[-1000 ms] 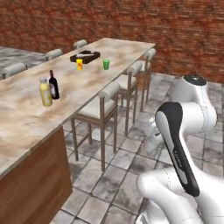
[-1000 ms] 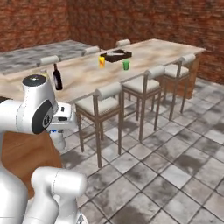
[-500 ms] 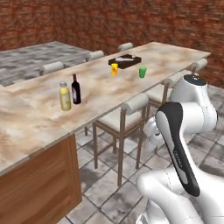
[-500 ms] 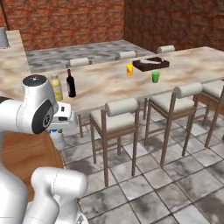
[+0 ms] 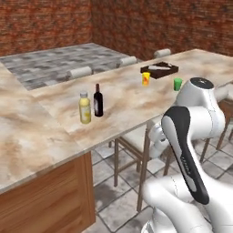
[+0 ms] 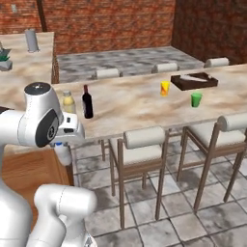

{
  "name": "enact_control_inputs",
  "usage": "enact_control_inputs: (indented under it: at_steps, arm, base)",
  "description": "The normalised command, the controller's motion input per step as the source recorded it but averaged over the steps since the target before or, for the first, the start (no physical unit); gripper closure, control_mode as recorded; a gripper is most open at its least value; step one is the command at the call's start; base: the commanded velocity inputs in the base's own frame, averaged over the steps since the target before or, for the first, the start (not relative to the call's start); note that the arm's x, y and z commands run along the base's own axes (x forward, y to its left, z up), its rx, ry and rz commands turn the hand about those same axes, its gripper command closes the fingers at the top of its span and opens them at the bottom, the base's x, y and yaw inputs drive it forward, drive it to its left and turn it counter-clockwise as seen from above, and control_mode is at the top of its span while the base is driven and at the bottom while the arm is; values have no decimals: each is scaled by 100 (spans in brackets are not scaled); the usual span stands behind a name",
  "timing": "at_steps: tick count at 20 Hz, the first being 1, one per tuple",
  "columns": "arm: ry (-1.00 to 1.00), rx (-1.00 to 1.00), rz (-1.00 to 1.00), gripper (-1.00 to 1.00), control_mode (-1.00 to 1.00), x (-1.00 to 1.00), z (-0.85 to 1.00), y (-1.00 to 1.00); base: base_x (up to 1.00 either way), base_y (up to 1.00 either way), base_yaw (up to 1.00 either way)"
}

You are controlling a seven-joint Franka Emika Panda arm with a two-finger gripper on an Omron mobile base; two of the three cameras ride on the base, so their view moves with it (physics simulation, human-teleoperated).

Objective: Place the drinks on the dining counter in a tight cluster.

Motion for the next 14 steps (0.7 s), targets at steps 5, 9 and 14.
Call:
enact_control_inputs:
  at_steps: [5, 9, 14]
  arm:
    - [0, 0, 0, 100, 100, 0, 0, 0]
    - [0, 0, 0, 100, 100, 0, 0, 0]
    - [0, 0, 0, 100, 100, 0, 0, 0]
  base:
    - [34, -8, 13]
    - [40, -13, 10]
    - [57, -41, 16]
